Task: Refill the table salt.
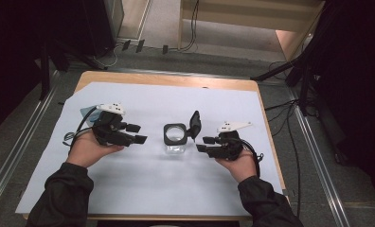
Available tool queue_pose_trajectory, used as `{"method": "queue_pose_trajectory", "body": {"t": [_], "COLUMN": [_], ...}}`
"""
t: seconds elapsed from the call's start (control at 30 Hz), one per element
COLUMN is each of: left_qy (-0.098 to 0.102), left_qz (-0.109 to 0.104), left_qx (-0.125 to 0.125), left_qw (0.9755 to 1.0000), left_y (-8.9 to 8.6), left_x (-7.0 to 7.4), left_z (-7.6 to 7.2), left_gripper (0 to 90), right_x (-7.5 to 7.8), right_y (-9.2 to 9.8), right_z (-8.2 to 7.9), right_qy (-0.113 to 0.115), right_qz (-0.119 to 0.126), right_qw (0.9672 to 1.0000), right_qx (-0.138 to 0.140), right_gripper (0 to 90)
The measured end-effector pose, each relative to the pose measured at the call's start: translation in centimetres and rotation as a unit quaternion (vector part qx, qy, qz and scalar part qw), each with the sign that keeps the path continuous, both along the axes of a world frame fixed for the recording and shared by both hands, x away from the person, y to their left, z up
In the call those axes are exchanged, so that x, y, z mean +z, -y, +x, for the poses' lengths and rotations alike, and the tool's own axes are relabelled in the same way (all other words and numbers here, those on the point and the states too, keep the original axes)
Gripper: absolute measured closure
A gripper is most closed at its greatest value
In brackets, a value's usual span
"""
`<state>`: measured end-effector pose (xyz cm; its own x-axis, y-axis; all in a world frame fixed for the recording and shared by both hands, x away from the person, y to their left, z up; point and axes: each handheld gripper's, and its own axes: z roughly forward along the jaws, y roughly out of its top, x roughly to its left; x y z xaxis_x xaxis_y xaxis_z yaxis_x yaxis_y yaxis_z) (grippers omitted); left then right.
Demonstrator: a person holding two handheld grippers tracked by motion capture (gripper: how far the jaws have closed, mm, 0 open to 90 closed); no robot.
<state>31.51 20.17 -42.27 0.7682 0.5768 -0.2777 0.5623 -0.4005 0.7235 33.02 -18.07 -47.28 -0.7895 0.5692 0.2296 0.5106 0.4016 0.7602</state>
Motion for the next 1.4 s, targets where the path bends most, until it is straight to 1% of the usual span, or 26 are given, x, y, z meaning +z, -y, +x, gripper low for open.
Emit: {"method": "queue_pose_trajectory", "body": {"t": [0.07, 0.13, 0.17, 0.27, 0.3, 0.4, 0.5, 0.53, 0.6, 0.67, 0.77, 0.83, 0.87, 1.03, 1.07, 1.1, 1.13, 1.2, 1.27, 1.3, 1.33, 1.4], "left_qy": [-0.004, -0.001, -0.004, -0.001, -0.003, -0.002, -0.004, -0.003, -0.005, -0.005, -0.005, -0.007, -0.009, -0.016, -0.014, -0.012, -0.013, -0.009, -0.017, -0.015, -0.018, -0.016], "left_qz": [0.001, 0.008, 0.006, 0.012, 0.006, 0.008, 0.0, -0.001, 0.002, 0.0, 0.004, 0.001, -0.004, 0.007, 0.013, 0.011, 0.008, 0.01, 0.007, 0.013, 0.012, 0.011], "left_qx": [0.005, 0.017, 0.021, 0.035, 0.037, 0.051, 0.062, 0.066, 0.076, 0.083, 0.094, 0.102, 0.104, 0.116, 0.123, 0.129, 0.13, 0.13, 0.128, 0.128, 0.128, 0.134], "left_qw": [1.0, 0.9998, 0.9997, 0.9993, 0.9993, 0.9987, 0.9981, 0.9978, 0.9971, 0.9965, 0.9956, 0.9948, 0.9945, 0.9931, 0.9923, 0.9916, 0.9913, 0.9914, 0.9916, 0.9916, 0.9916, 0.9909], "left_y": [-0.6, -1.3, -1.5, -2.6, -2.9, -3.9, -4.9, -5.2, -5.8, -6.4, -7.5, -8.2, -8.7, -10.2, -10.5, -10.8, -11.1, -11.3, -11.4, -11.5, -11.7, -12.1], "left_x": [-0.1, -0.2, -0.3, -0.3, -0.3, -0.3, -0.2, -0.1, 0.0, 0.0, 0.2, 0.4, 0.4, 0.4, 0.4, 0.4, 0.4, 0.2, 0.0, 0.1, 0.1, 0.2], "left_z": [-0.2, -0.4, -0.5, -0.8, -1.0, -1.4, -1.7, -1.8, -2.1, -2.3, -2.7, -2.9, -3.0, -3.4, -3.4, -3.4, -3.4, -3.2, -3.0, -3.0, -3.1, -3.1], "left_gripper": [43.7, 43.7, 43.6, 43.7, 43.6, 43.7, 44.6, 44.6, 44.5, 44.4, 44.5, 44.8, 44.9, 47.0, 47.6, 47.6, 48.1, 48.7, 49.3, 49.5, 49.8, 49.6], "right_x": [0.0, 0.0, 0.0, 0.1, 0.1, 0.0, 0.1, 0.1, 0.1, 0.0, -0.1, -0.1, -0.1, -0.2, -0.2, -0.2, -0.2, -0.2, -0.2, -0.2, -0.2, -0.1], "right_y": [0.1, 0.2, 0.2, 0.3, 0.3, 0.4, 0.3, 0.3, 0.2, 0.0, -0.1, -0.2, -0.2, -0.4, -0.4, -0.4, -0.4, -0.4, -0.4, -0.4, -0.4, -0.4], "right_z": [0.2, 0.3, 0.4, 0.6, 0.6, 0.9, 1.1, 1.1, 1.3, 1.4, 1.5, 1.6, 1.6, 1.7, 1.8, 1.8, 1.7, 1.7, 1.7, 1.7, 1.7, 1.6], "right_qy": [0.001, 0.003, 0.003, 0.005, 0.007, 0.005, 0.002, 0.002, 0.006, 0.003, -0.001, -0.001, 0.001, -0.004, 0.0, 0.0, -0.001, -0.002, -0.002, -0.002, -0.004, -0.002], "right_qz": [0.0, 0.0, 0.0, -0.003, -0.006, -0.001, -0.001, -0.001, -0.003, -0.005, -0.007, -0.007, -0.007, -0.01, -0.01, -0.01, -0.01, -0.009, -0.01, -0.01, -0.01, -0.011], "right_qw": [1.0, 1.0, 1.0, 1.0, 0.9999, 1.0, 1.0, 1.0, 1.0, 1.0, 1.0, 0.9999, 0.9999, 0.9999, 0.9999, 0.9999, 0.9999, 0.9999, 0.9999, 0.9999, 0.9999, 0.9999], "right_qx": [0.001, 0.003, 0.004, 0.006, 0.006, 0.004, 0.002, 0.002, 0.005, 0.006, 0.007, 0.008, 0.009, 0.009, 0.012, 0.012, 0.01, 0.01, 0.011, 0.011, 0.01, 0.01], "right_gripper": [55.2, 55.1, 55.0, 54.7, 54.5, 54.5, 54.5, 54.5, 54.5, 54.5, 54.5, 54.5, 54.6, 54.6, 54.6, 54.6, 54.6, 54.6, 54.6, 54.5, 54.6, 54.5]}}
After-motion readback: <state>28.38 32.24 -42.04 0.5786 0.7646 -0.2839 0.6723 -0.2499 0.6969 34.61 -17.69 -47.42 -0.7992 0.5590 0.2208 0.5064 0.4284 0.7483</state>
